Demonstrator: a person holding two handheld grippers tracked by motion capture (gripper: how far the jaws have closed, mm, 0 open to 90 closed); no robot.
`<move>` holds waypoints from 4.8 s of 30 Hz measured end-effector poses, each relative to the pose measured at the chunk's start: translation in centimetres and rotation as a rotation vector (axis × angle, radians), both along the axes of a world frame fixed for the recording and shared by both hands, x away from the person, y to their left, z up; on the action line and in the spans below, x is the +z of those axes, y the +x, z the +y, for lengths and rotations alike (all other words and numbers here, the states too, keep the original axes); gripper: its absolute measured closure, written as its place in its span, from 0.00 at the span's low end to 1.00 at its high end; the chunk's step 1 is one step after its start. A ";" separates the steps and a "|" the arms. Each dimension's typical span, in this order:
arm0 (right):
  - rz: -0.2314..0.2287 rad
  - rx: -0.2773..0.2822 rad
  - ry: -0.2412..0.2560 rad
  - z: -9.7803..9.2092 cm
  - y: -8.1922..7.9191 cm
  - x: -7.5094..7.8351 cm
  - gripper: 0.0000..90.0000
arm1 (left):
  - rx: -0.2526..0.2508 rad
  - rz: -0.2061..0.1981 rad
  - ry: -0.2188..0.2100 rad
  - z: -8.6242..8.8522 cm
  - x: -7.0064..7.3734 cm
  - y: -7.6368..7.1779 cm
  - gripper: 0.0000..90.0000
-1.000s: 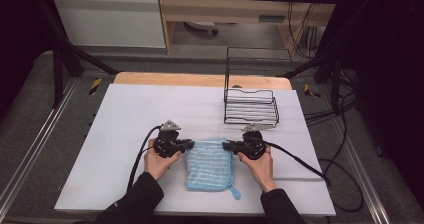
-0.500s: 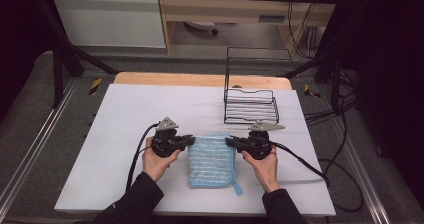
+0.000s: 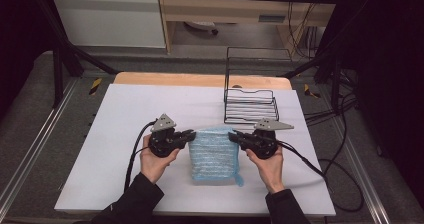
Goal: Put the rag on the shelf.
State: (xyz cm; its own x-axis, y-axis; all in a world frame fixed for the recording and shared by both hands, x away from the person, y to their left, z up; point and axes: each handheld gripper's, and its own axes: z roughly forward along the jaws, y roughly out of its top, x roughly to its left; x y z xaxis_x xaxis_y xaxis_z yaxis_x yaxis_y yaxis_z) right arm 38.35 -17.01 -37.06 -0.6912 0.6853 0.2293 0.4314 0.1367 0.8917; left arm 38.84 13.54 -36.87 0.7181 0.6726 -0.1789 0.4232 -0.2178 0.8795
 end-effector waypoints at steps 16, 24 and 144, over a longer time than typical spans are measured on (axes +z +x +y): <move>-0.120 -0.023 0.013 -0.7 -1.6 3.1 0.91 | -0.011 -0.100 -0.046 -0.4 2.7 -1.4 0.91; -0.173 -0.045 0.005 -1.2 -2.4 4.5 0.91 | -0.019 -0.139 -0.064 -1.1 3.9 -1.7 0.91; -0.596 -0.346 0.115 -7.0 9.0 23.5 0.91 | 0.093 -0.469 -0.303 -10.4 22.5 12.0 0.92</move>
State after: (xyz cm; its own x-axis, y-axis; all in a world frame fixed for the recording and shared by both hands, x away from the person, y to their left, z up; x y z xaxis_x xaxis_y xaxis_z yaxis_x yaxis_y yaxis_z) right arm 47.33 -23.97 -13.57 -0.4677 0.8831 -0.0370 -0.1345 -0.0297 0.9905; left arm 50.82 3.10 -14.33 0.7071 0.7054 -0.0497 -0.0229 0.0931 0.9954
